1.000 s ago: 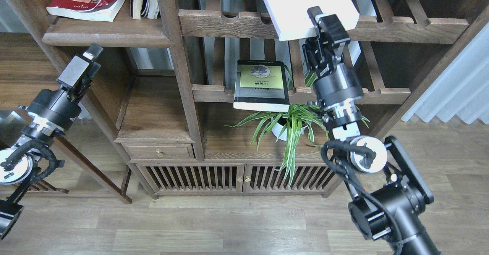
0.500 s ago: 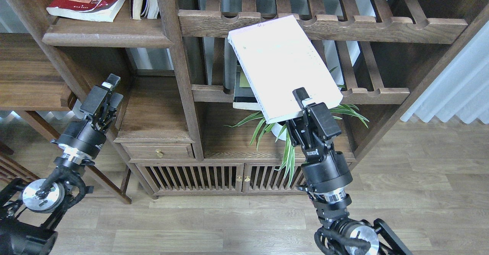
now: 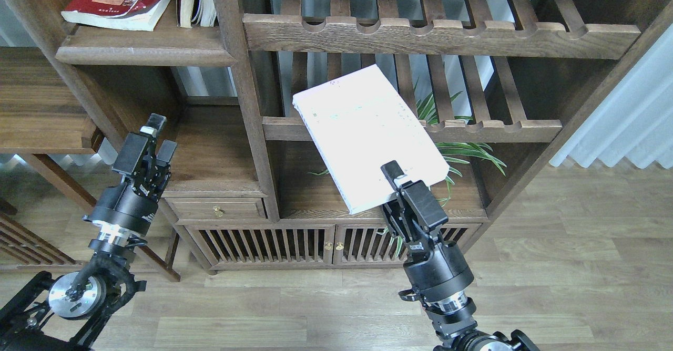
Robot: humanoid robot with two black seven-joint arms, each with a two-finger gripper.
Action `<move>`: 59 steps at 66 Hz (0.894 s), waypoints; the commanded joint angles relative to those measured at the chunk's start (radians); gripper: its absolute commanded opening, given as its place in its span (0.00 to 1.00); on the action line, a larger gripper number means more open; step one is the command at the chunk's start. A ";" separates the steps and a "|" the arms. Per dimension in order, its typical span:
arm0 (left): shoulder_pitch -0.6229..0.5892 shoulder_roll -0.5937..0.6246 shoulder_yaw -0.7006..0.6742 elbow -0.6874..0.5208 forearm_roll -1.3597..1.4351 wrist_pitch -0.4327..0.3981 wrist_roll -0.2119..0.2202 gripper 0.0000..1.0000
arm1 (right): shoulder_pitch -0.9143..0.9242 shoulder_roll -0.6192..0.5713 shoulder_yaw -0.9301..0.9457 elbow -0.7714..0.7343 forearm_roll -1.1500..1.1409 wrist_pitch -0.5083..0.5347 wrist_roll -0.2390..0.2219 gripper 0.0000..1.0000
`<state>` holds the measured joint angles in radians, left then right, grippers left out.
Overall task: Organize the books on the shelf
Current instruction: 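Grasp the white book with the left gripper beside the right gripper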
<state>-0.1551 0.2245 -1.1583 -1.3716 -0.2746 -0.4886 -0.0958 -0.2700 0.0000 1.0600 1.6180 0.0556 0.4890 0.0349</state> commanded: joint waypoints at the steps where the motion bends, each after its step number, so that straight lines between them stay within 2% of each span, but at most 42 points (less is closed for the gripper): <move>1: 0.002 -0.004 0.014 -0.009 0.002 0.000 -0.009 0.99 | 0.000 0.000 -0.025 -0.010 0.000 0.000 -0.017 0.04; 20: 0.003 -0.045 0.147 -0.009 0.003 0.000 -0.013 0.99 | 0.000 0.000 -0.063 -0.029 0.000 0.000 -0.030 0.04; 43: -0.001 -0.162 0.279 -0.009 0.046 0.000 -0.001 0.96 | -0.005 0.000 -0.074 -0.029 0.000 0.000 -0.030 0.04; 50: -0.006 -0.178 0.295 -0.009 0.048 0.000 0.001 0.88 | -0.005 0.000 -0.074 -0.029 0.000 0.000 -0.030 0.04; 59: -0.009 -0.192 0.304 -0.009 0.051 0.000 0.002 0.72 | -0.005 0.000 -0.074 -0.029 0.000 0.000 -0.030 0.04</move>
<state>-0.1613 0.0442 -0.8628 -1.3806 -0.2274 -0.4887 -0.0950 -0.2746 0.0000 0.9864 1.5892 0.0553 0.4888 0.0041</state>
